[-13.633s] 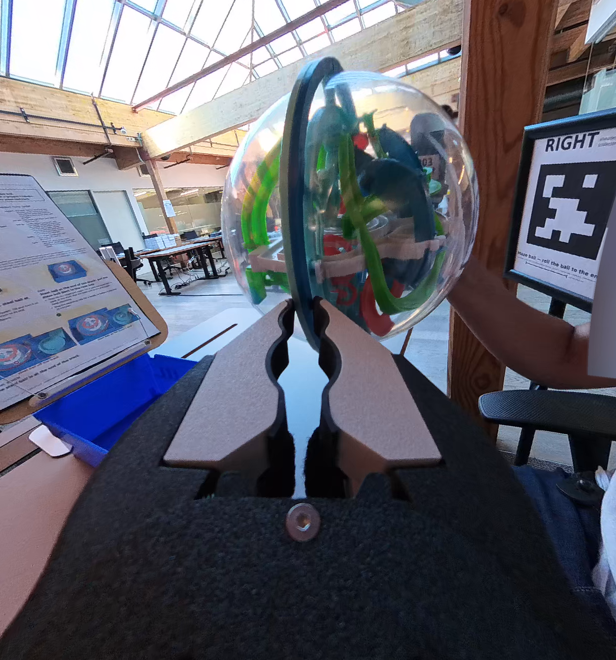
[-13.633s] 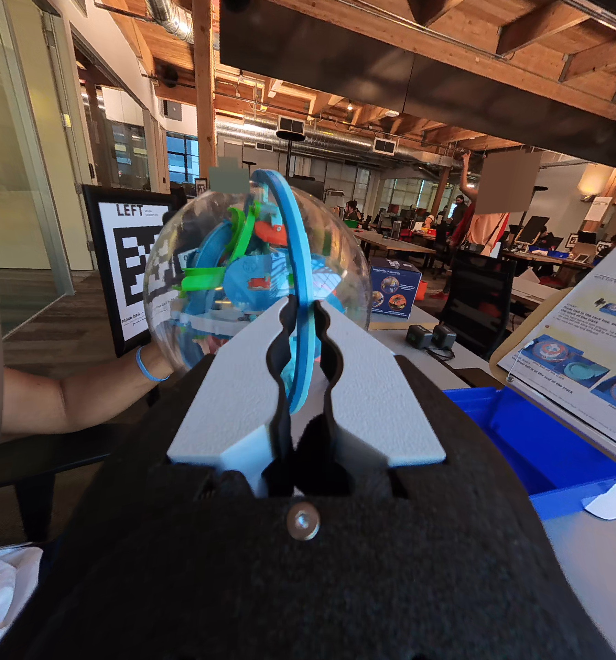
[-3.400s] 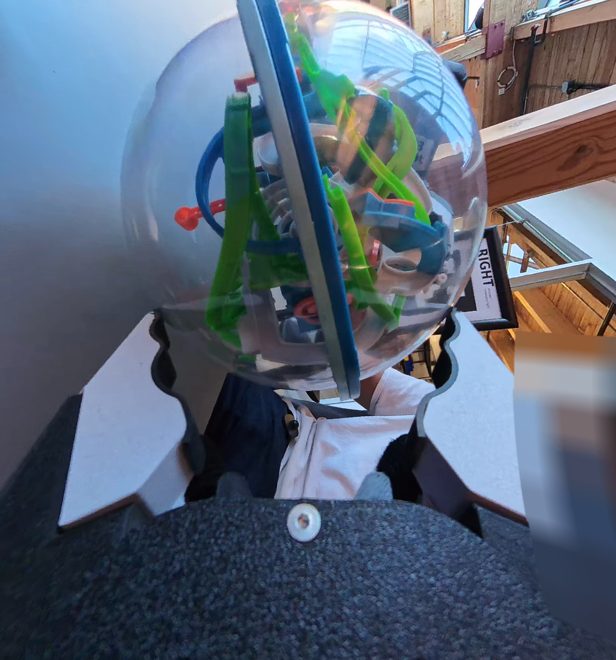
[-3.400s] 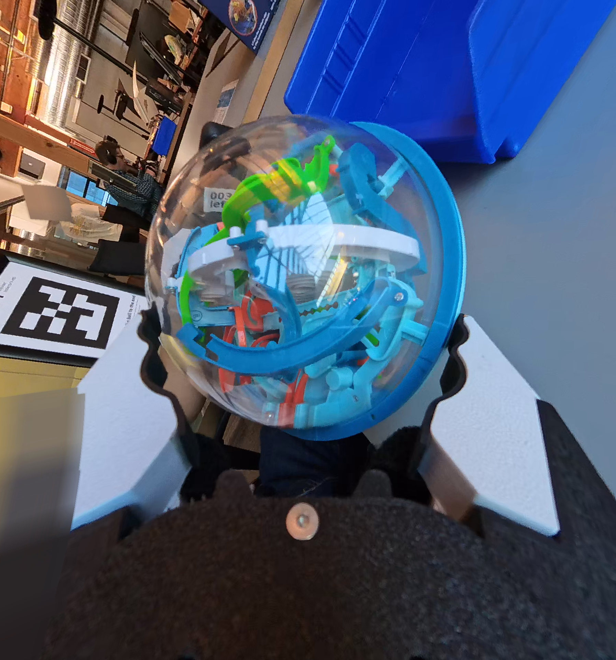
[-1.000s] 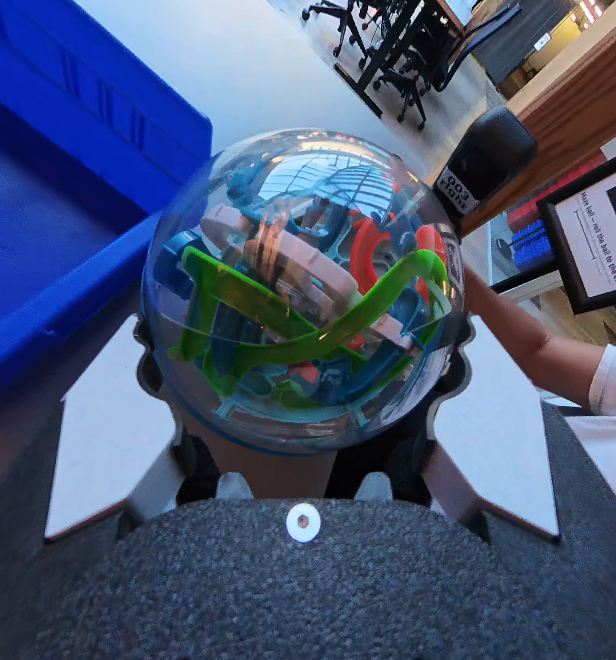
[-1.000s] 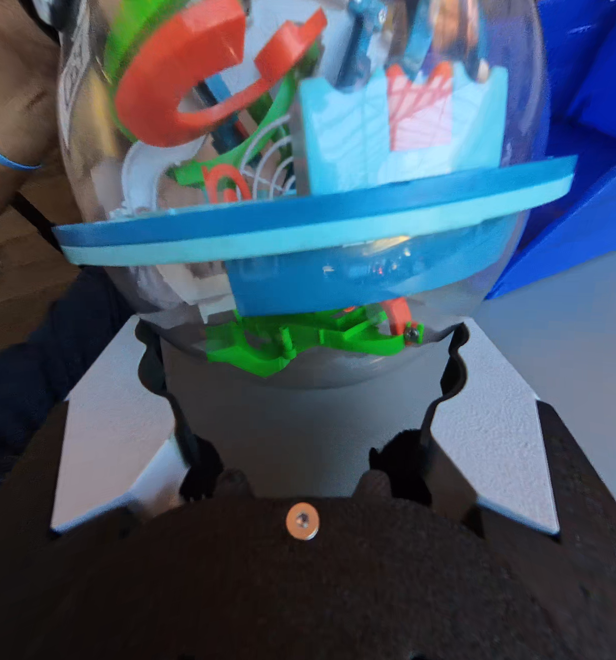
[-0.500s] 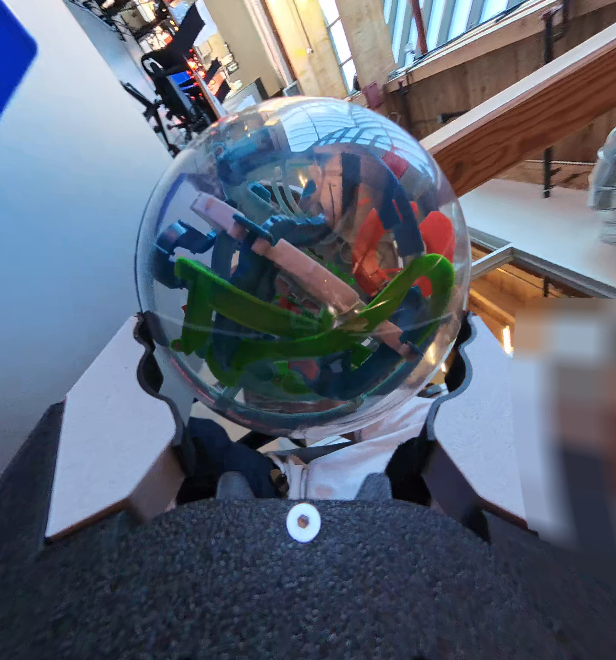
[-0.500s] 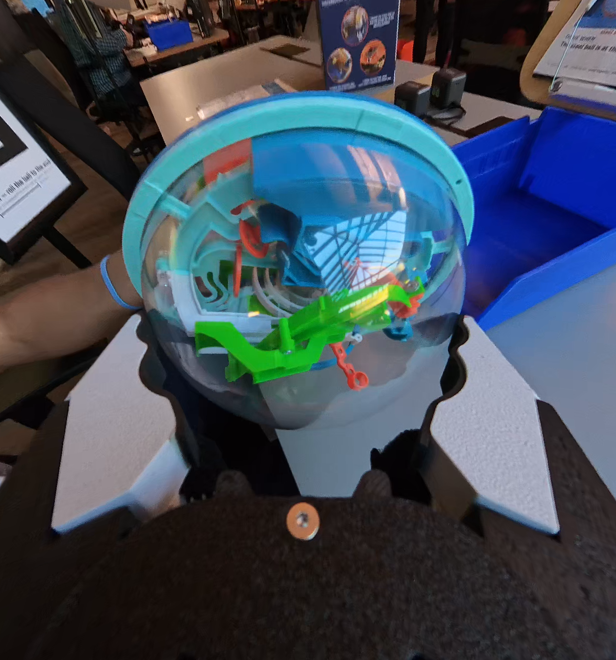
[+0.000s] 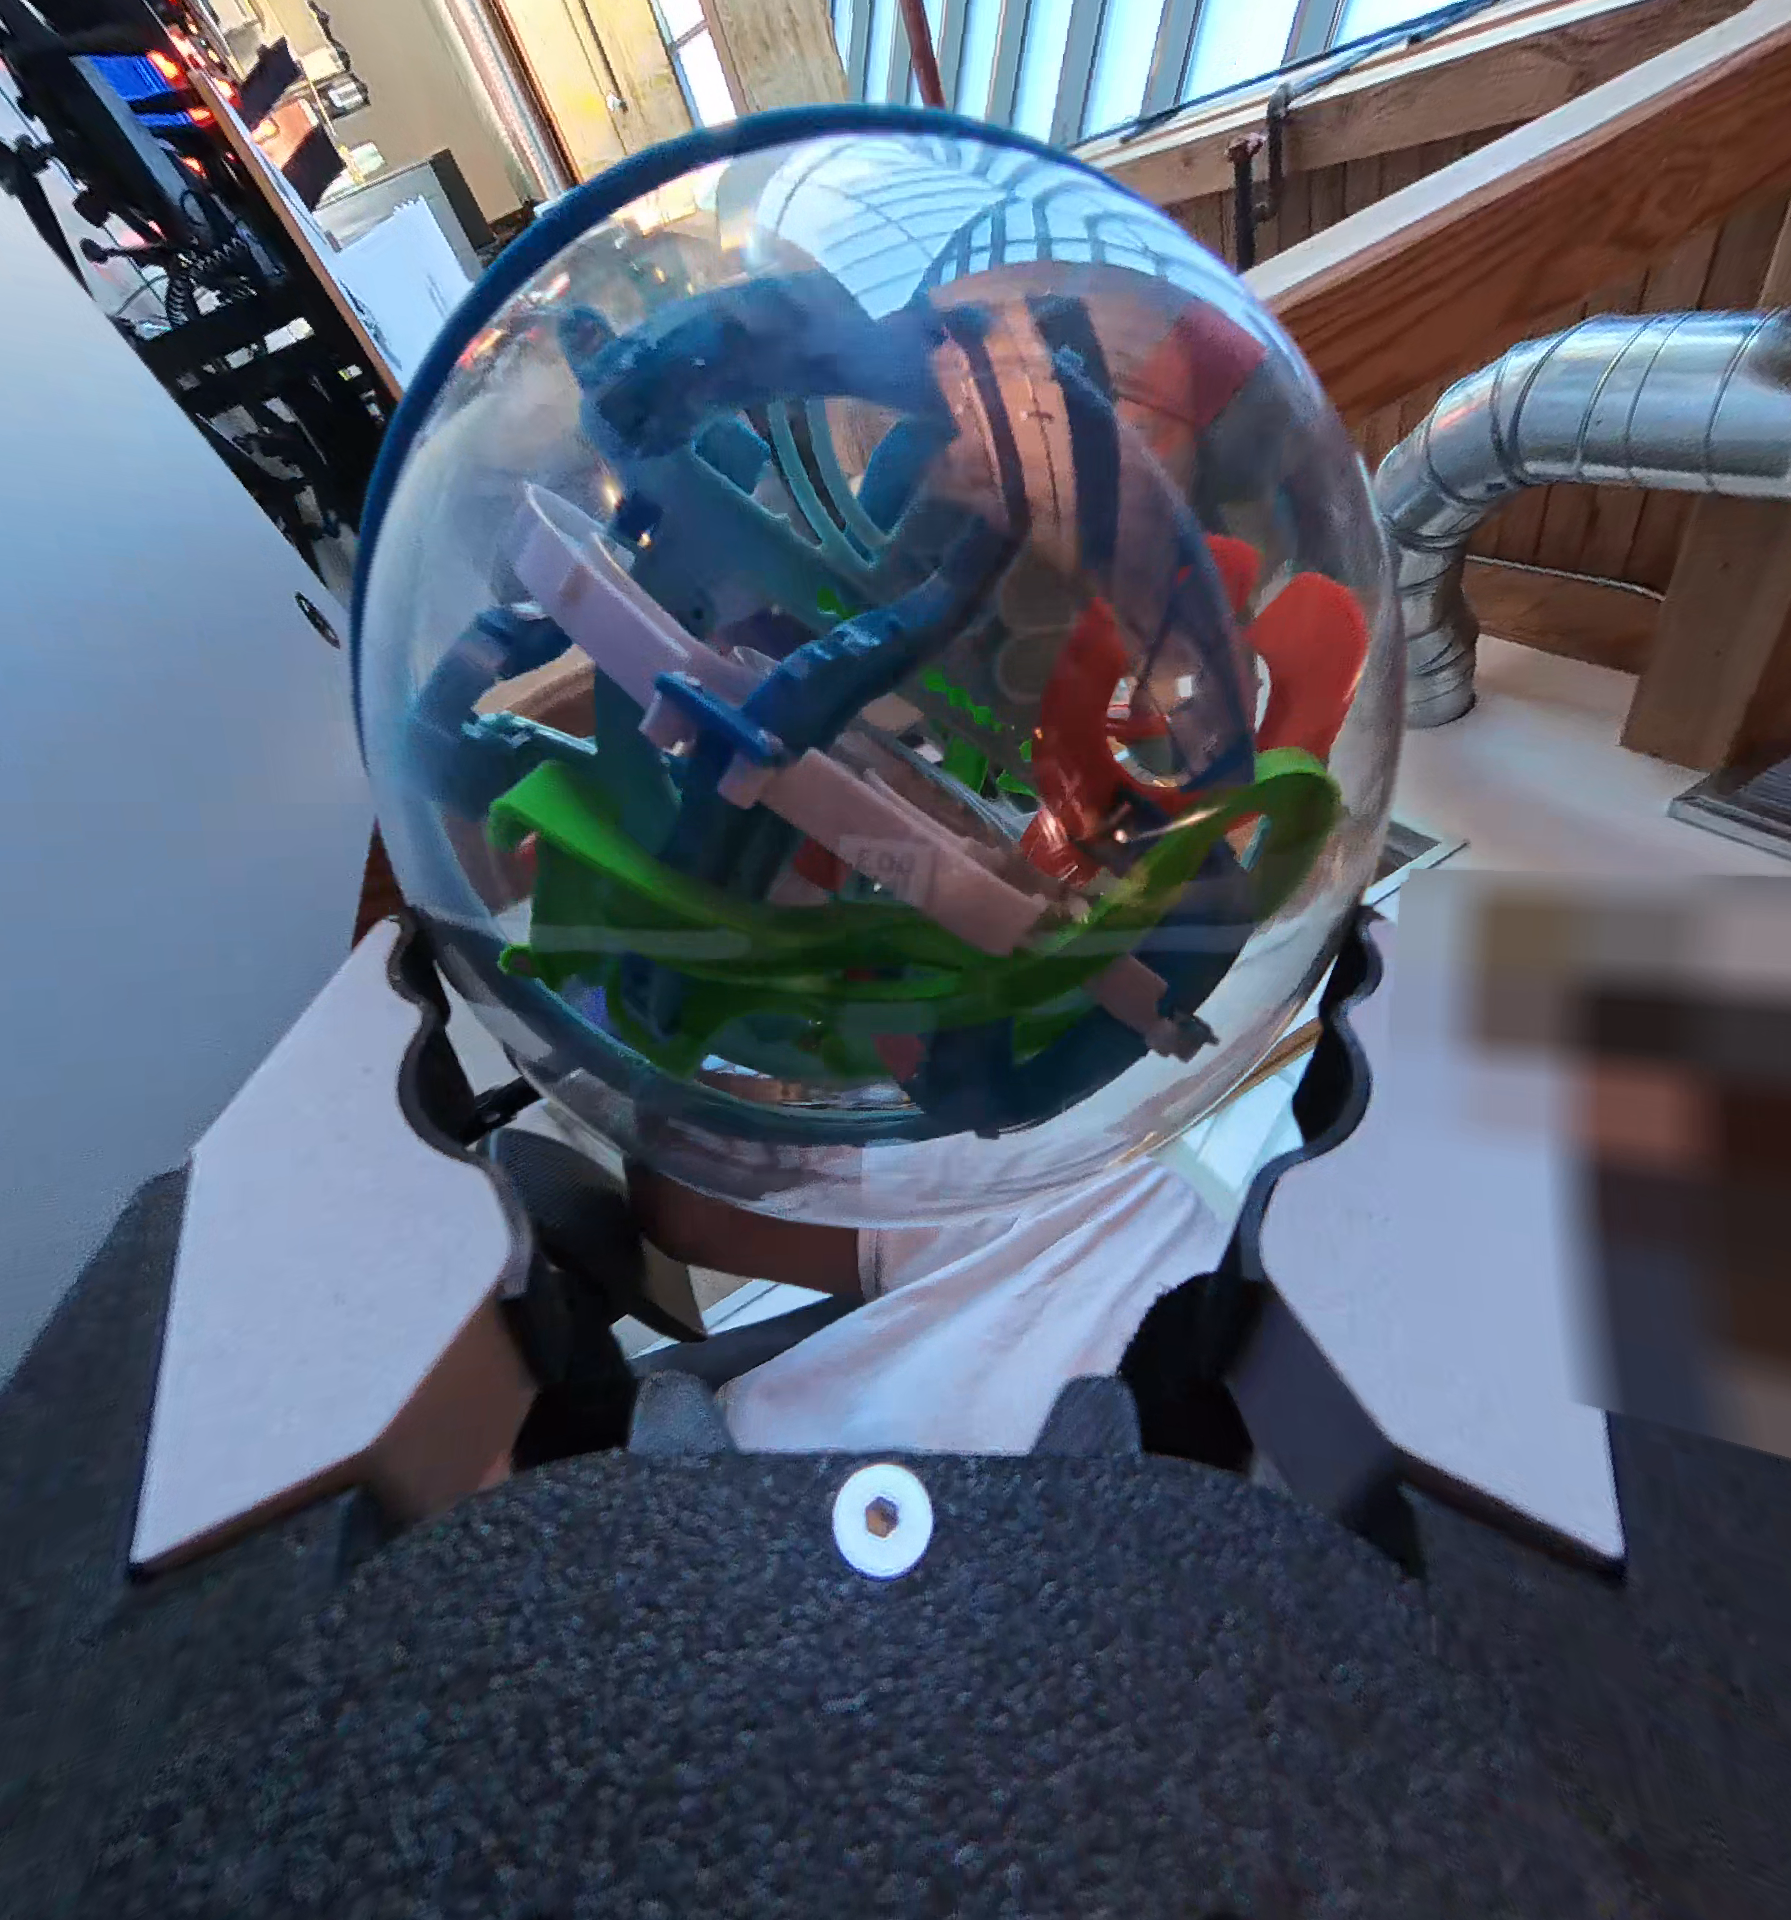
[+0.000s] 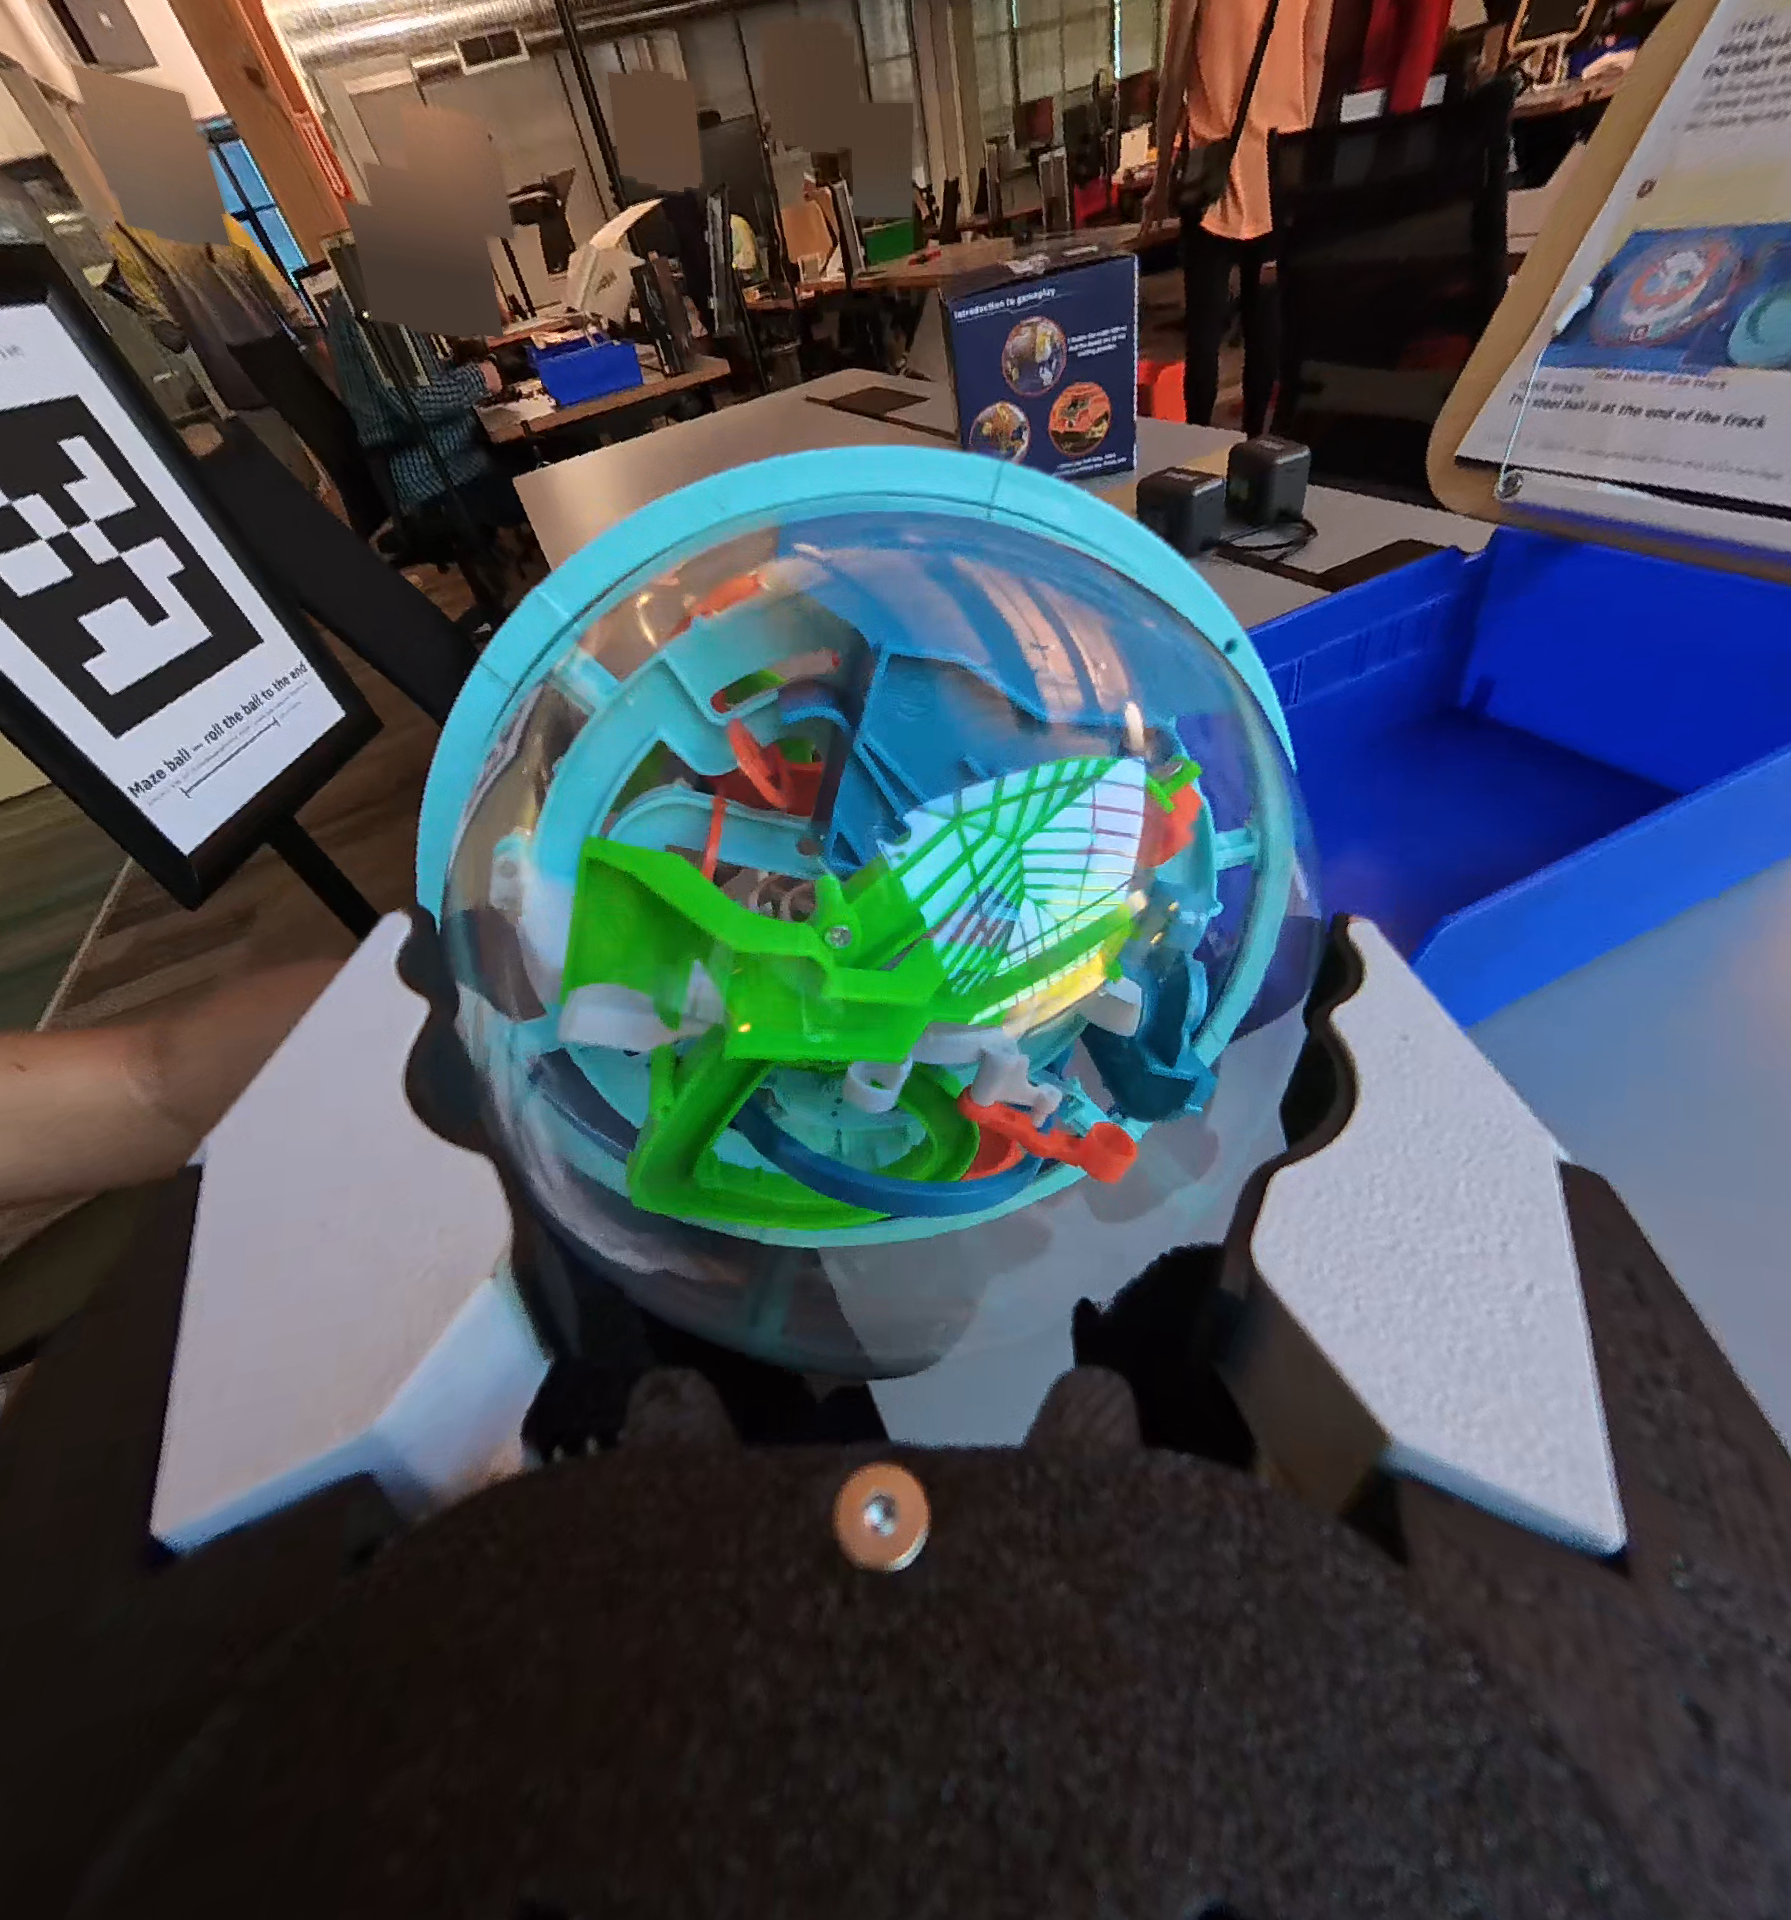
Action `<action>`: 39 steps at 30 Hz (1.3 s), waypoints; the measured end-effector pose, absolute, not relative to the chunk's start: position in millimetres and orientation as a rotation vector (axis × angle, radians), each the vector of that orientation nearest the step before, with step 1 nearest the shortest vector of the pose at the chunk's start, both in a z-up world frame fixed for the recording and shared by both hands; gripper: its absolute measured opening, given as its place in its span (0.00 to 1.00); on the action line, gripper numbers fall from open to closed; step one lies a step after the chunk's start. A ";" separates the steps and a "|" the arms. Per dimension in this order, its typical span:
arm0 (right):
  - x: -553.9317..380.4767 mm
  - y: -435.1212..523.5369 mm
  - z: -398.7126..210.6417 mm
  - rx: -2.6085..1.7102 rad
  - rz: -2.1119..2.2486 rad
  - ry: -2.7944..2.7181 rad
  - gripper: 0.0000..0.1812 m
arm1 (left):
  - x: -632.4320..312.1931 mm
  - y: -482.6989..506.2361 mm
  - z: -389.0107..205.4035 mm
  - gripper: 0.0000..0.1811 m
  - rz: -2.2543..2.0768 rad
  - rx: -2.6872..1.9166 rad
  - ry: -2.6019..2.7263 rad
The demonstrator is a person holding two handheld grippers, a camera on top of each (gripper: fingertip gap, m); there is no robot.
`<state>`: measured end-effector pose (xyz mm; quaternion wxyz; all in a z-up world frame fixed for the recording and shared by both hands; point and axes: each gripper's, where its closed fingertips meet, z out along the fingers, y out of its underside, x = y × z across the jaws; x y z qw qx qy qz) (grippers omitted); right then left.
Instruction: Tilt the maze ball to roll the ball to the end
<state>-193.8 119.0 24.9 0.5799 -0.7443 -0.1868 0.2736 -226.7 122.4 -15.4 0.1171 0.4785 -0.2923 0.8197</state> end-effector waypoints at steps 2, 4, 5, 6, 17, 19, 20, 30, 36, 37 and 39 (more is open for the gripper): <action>-192.1 116.4 25.8 -1.739 0.661 -0.428 0.86 | -225.6 117.3 -16.1 0.88 2.390 1.390 -0.838; -190.3 113.2 23.2 -1.764 0.707 -0.418 0.86 | -225.2 110.0 -19.4 0.88 2.369 1.389 -0.798; -188.9 111.0 19.1 -1.794 0.737 -0.419 0.86 | -224.7 105.7 -23.1 0.88 2.356 1.394 -0.769; -186.9 108.8 13.5 -1.826 0.768 -0.421 0.85 | -223.5 101.7 -27.8 0.88 2.342 1.402 -0.738; -162.2 109.4 -65.0 -1.844 0.852 -0.602 0.85 | -201.7 112.6 -88.8 0.87 2.206 1.795 -0.917; -163.0 110.3 -71.6 -1.832 0.838 -0.640 0.85 | -203.3 113.8 -94.7 0.87 2.180 1.825 -0.993; -163.9 110.3 -71.0 -1.806 0.841 -0.652 0.85 | -205.2 112.0 -95.6 0.87 2.162 1.820 -1.031; -180.0 117.5 -62.5 -1.694 0.857 -0.679 0.85 | -234.3 145.1 -98.1 0.88 1.897 2.031 -1.791; -200.2 134.1 -55.7 -1.677 0.900 -0.718 0.85 | -223.7 141.3 -79.3 0.88 1.594 1.783 -2.444; -201.5 137.0 -53.8 -1.671 0.905 -0.710 0.85 | -225.1 140.7 -85.1 0.88 1.510 1.757 -2.452; -198.0 141.0 -48.9 -1.655 0.902 -0.672 0.83 | -229.0 142.3 -99.3 0.88 1.402 1.727 -2.439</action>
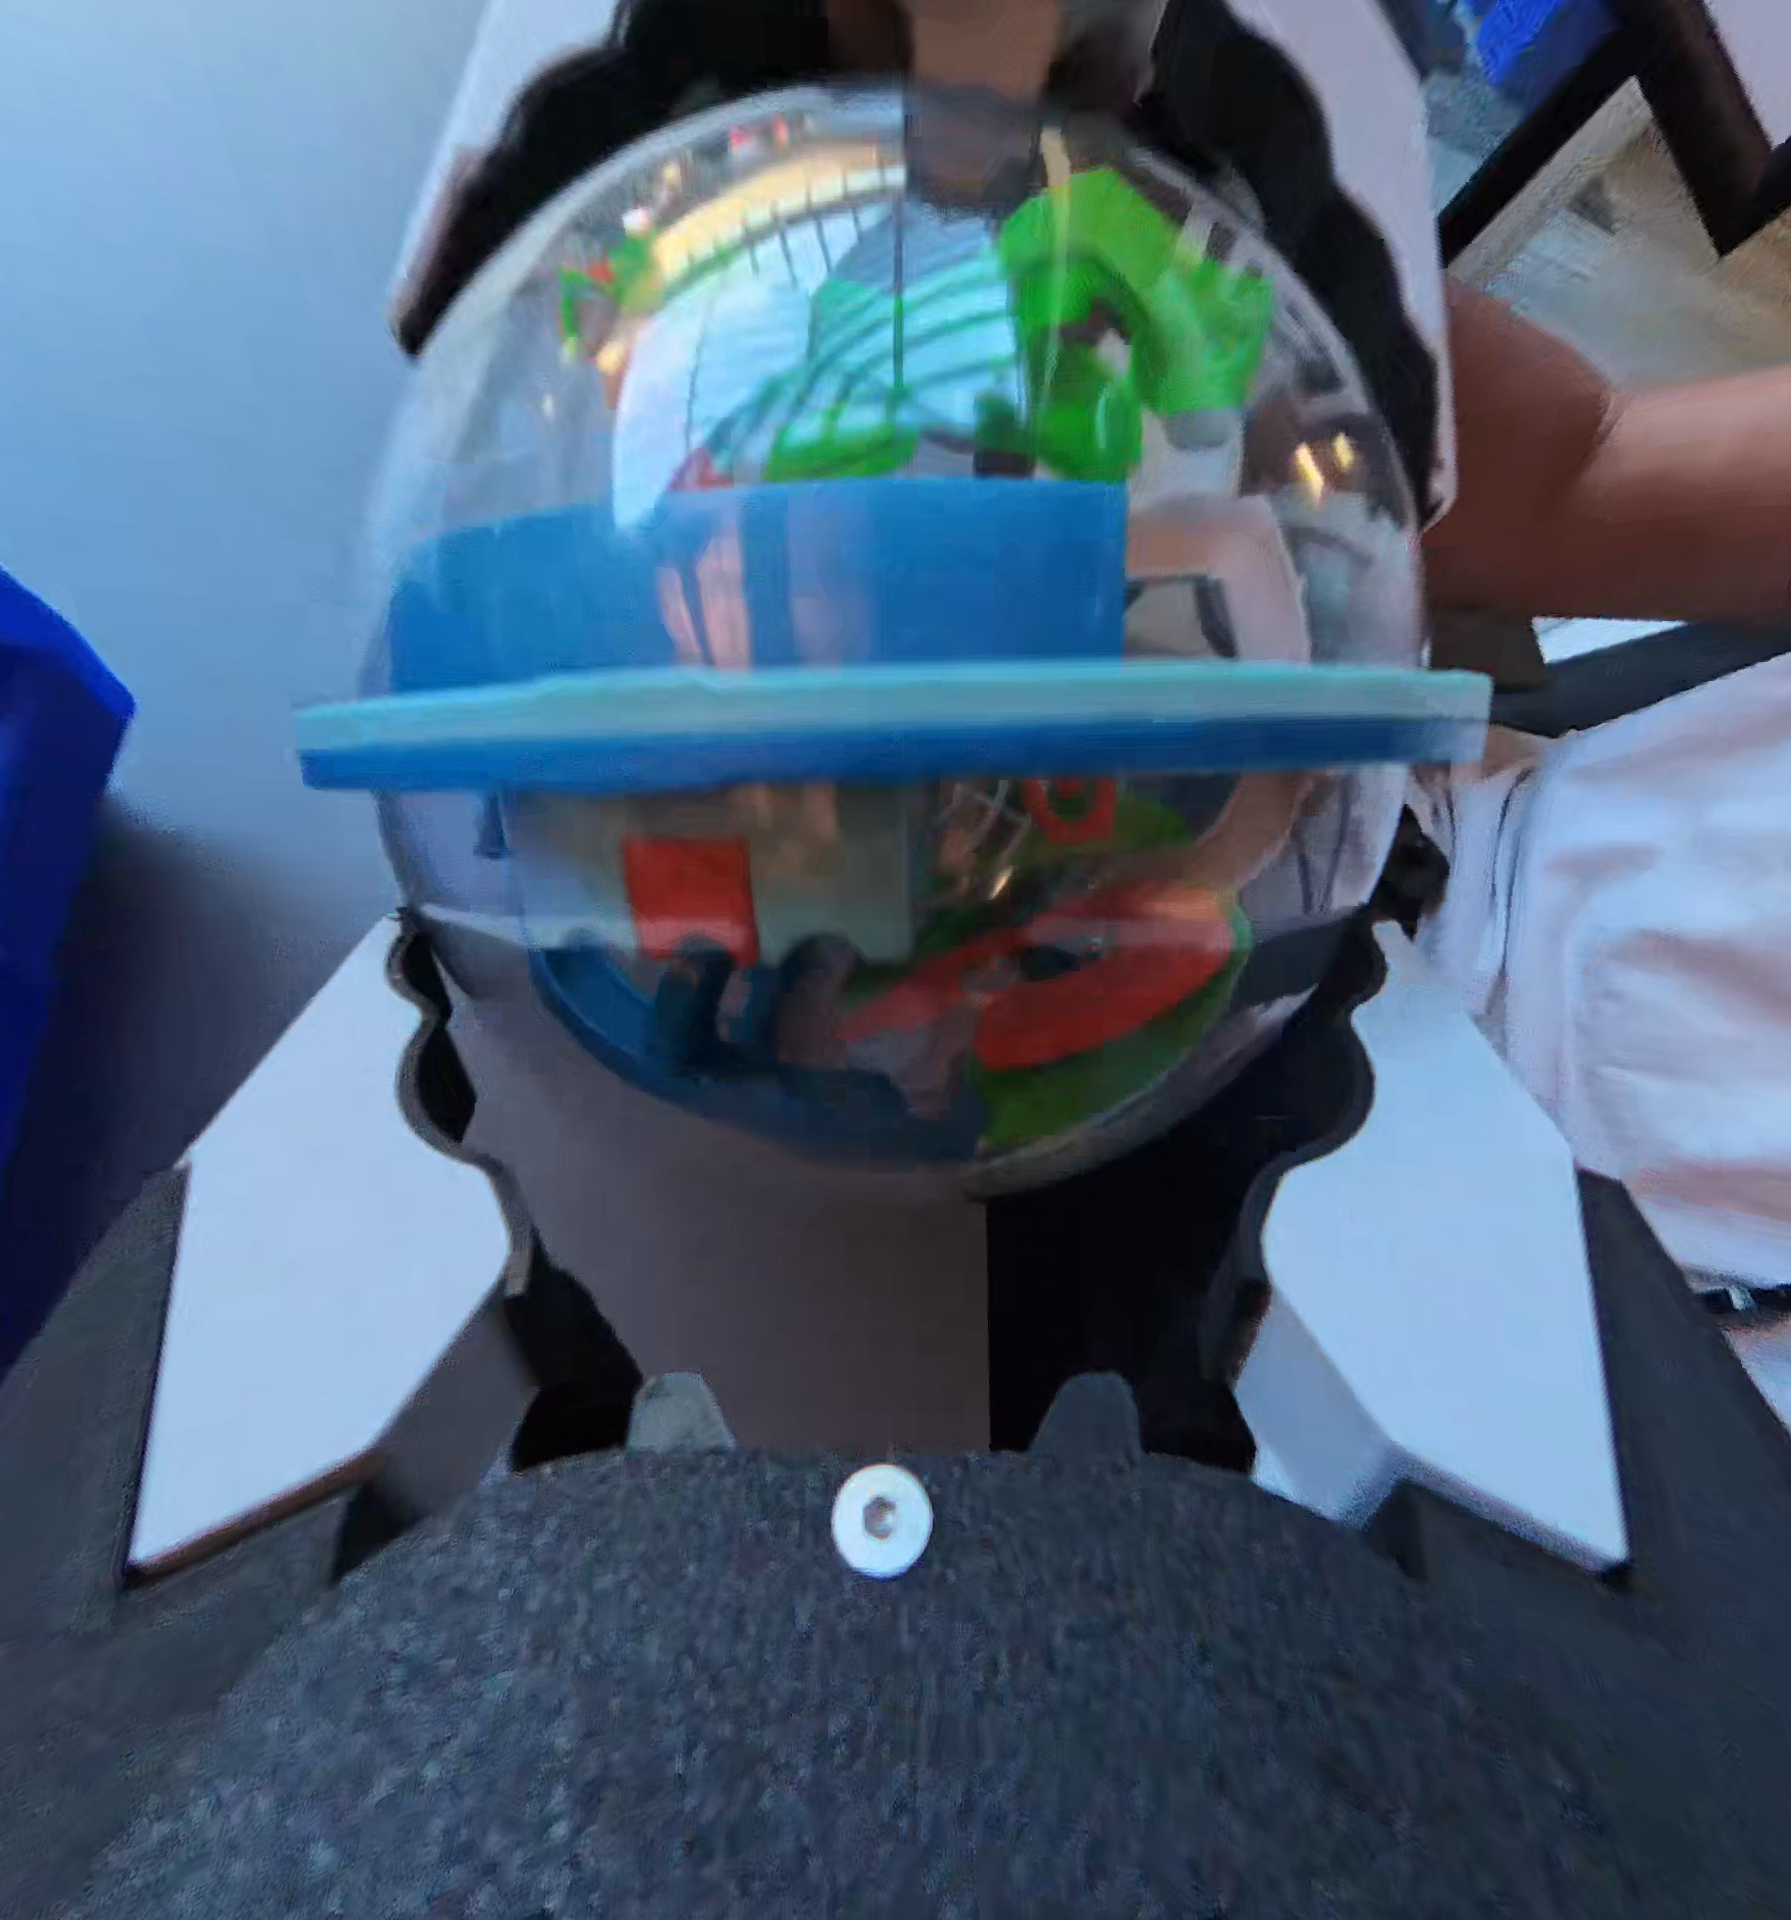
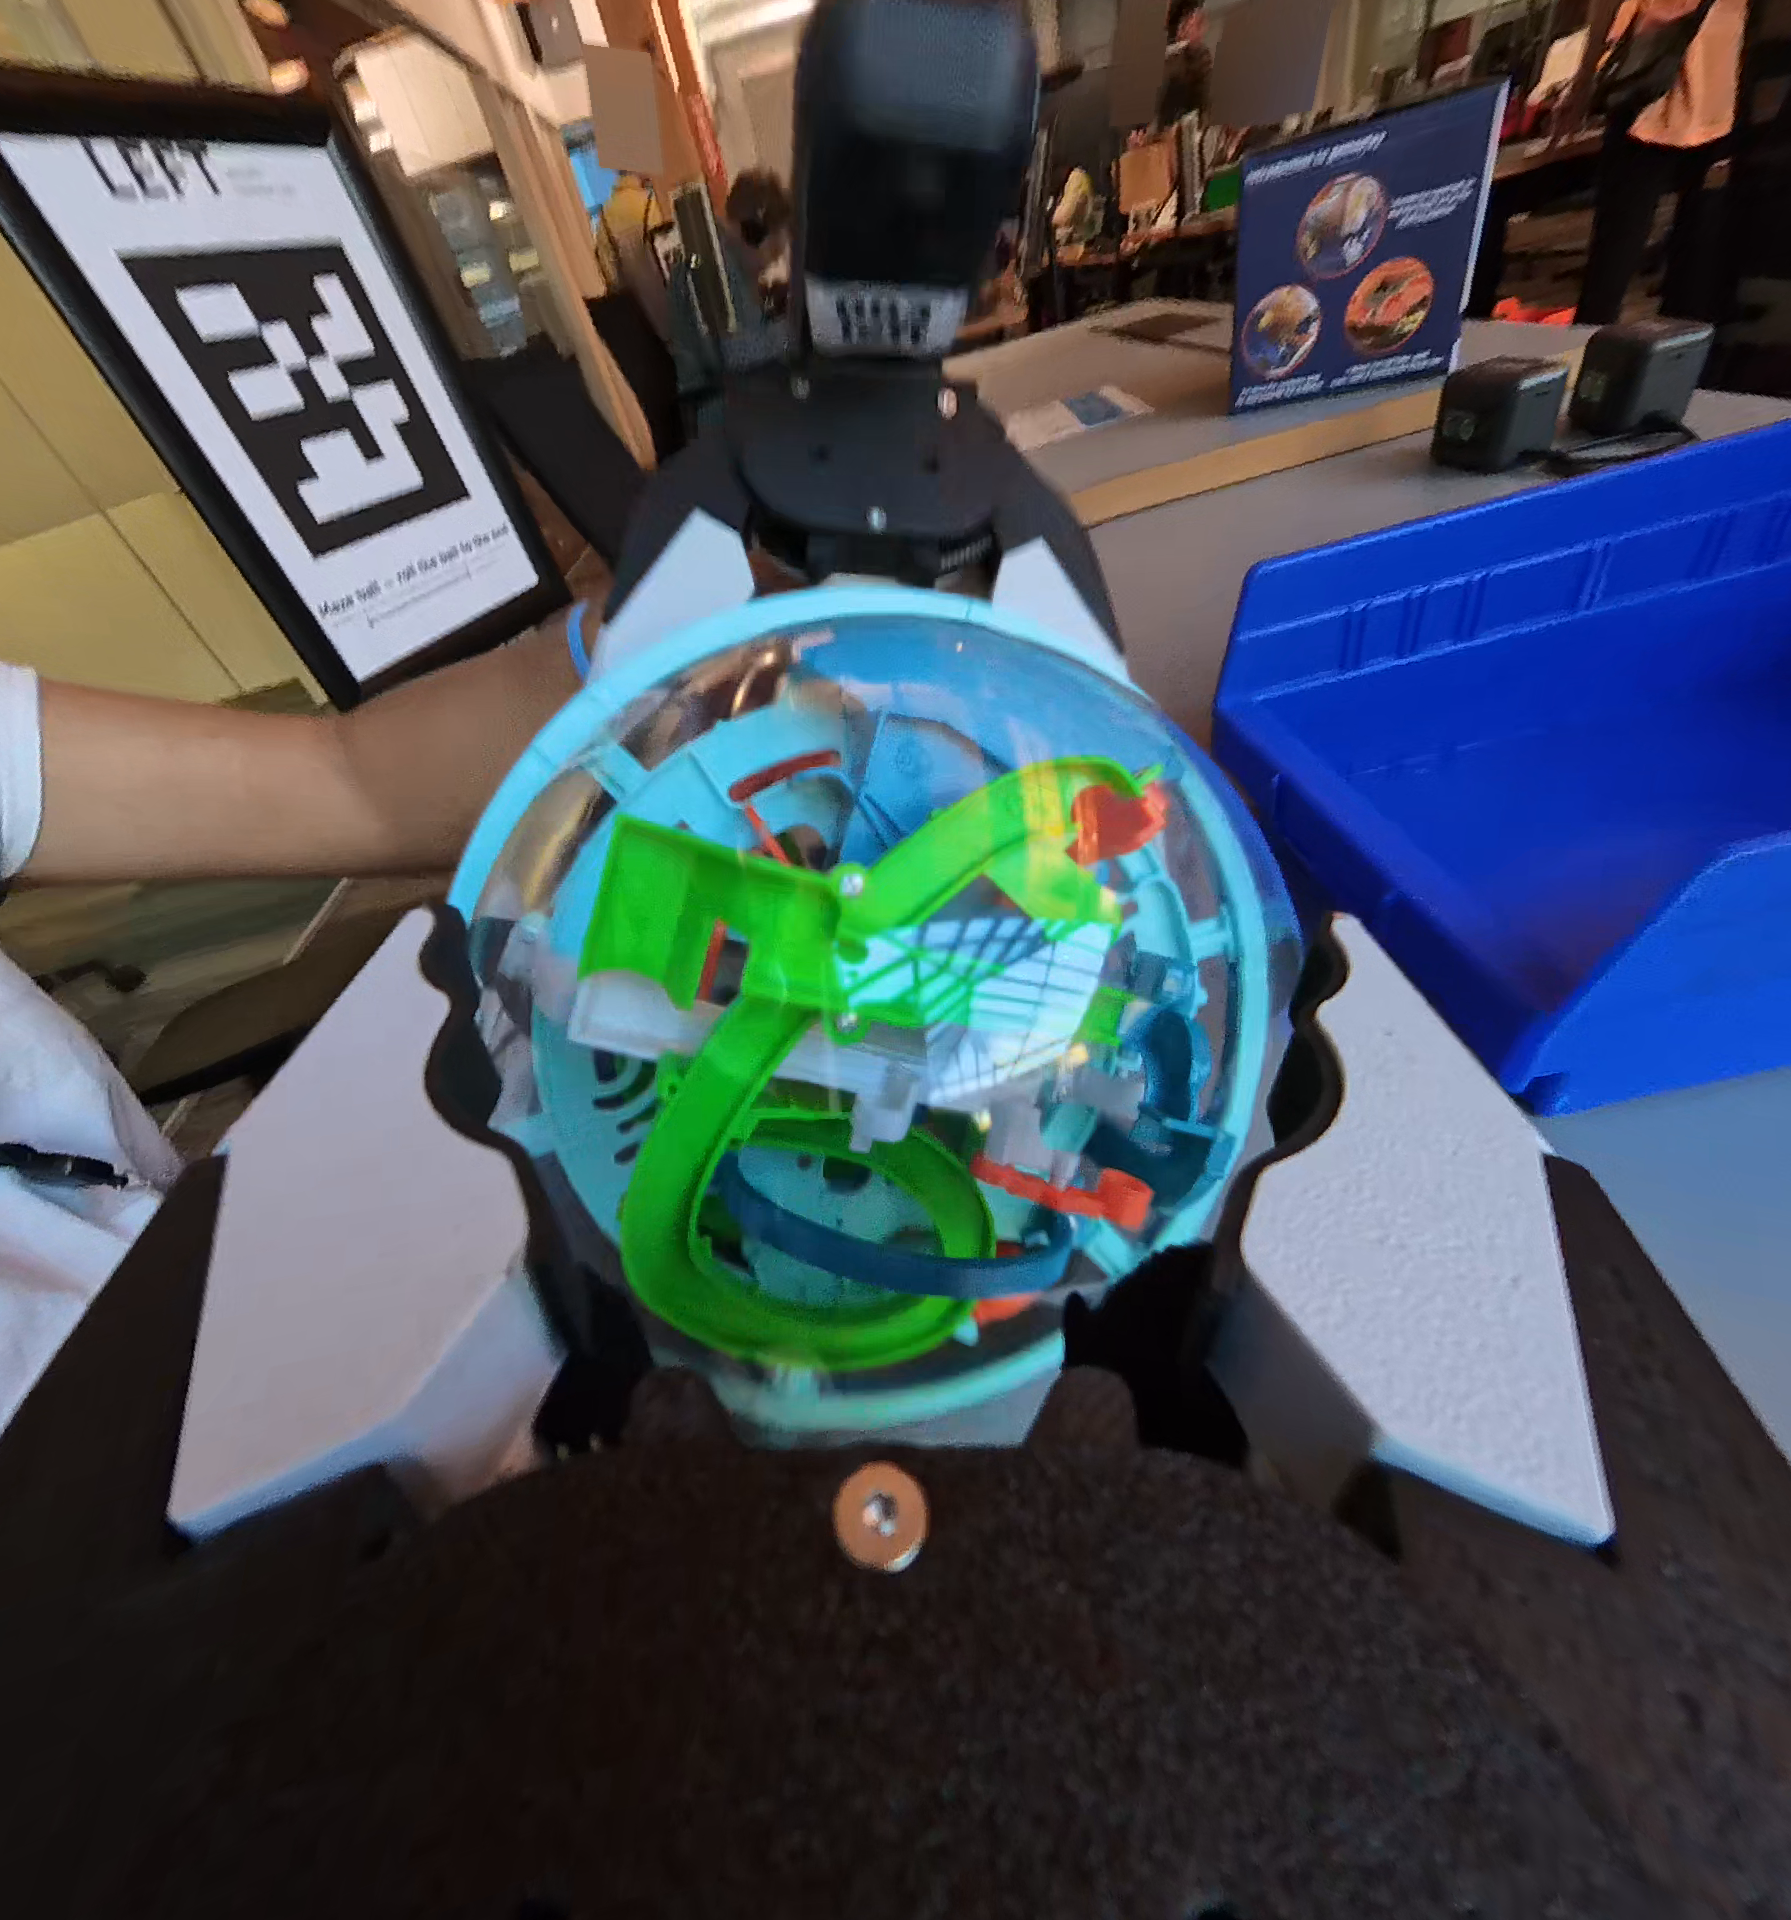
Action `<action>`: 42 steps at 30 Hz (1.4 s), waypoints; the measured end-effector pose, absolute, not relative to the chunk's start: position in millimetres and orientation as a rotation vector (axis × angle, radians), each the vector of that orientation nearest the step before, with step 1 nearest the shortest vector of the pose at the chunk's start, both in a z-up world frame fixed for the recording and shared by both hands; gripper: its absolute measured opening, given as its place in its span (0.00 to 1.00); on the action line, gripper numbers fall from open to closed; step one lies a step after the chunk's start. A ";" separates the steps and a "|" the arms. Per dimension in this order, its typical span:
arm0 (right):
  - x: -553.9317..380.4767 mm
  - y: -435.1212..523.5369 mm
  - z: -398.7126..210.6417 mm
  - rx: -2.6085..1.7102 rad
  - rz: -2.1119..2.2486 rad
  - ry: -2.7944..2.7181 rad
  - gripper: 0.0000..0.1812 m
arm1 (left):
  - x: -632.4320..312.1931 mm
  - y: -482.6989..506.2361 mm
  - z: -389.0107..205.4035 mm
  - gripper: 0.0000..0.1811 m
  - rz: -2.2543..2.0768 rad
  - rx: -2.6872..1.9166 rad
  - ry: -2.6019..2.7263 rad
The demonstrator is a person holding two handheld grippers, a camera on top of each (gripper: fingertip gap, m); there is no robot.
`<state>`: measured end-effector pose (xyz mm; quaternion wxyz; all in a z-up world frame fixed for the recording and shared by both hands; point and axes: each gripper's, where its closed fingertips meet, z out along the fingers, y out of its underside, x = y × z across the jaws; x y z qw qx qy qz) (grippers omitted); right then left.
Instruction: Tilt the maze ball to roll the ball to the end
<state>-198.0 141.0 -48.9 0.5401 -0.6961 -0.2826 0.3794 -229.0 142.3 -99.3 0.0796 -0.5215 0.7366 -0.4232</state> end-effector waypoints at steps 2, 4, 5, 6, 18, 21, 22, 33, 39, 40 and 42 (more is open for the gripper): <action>-188.1 139.5 -43.5 -1.648 0.884 -0.607 0.80 | -229.4 141.6 -107.0 0.87 -1.296 -1.564 2.200; -175.2 131.1 -52.6 -1.723 0.837 -0.538 0.81 | -229.3 141.8 -112.2 0.86 -1.311 -1.581 2.166; -171.8 123.2 -59.2 -1.752 0.811 -0.525 0.83 | -229.0 142.0 -112.9 0.86 -1.325 -1.577 2.144; -167.8 116.0 -67.3 -1.781 0.774 -0.512 0.84 | -229.0 142.1 -113.1 0.86 -1.344 -1.570 2.125; -174.7 124.9 -113.2 -1.922 0.411 -0.597 0.86 | -224.7 144.4 -109.3 0.85 -1.816 -1.898 1.719; -177.1 125.1 -110.6 -1.953 0.514 -0.638 0.85 | -233.7 140.9 -113.9 0.84 -1.833 -1.931 1.710; -176.8 125.2 -111.5 -1.977 0.537 -0.658 0.85 | -237.2 141.8 -114.1 0.82 -1.804 -1.915 1.727; -170.7 144.4 -104.4 -2.069 0.847 -0.815 0.84 | -227.0 169.4 -37.9 0.88 -0.884 -1.445 2.062; -172.9 159.6 -97.1 -2.074 0.979 -0.900 0.81 | -204.9 178.3 -76.5 0.88 -0.487 -1.533 2.424; -172.9 161.8 -94.5 -2.064 0.975 -0.893 0.81 | -205.6 180.0 -76.2 0.88 -0.491 -1.547 2.431; -171.5 164.4 -87.2 -2.014 0.953 -0.866 0.80 | -211.4 185.0 -76.4 0.88 -0.498 -1.586 2.424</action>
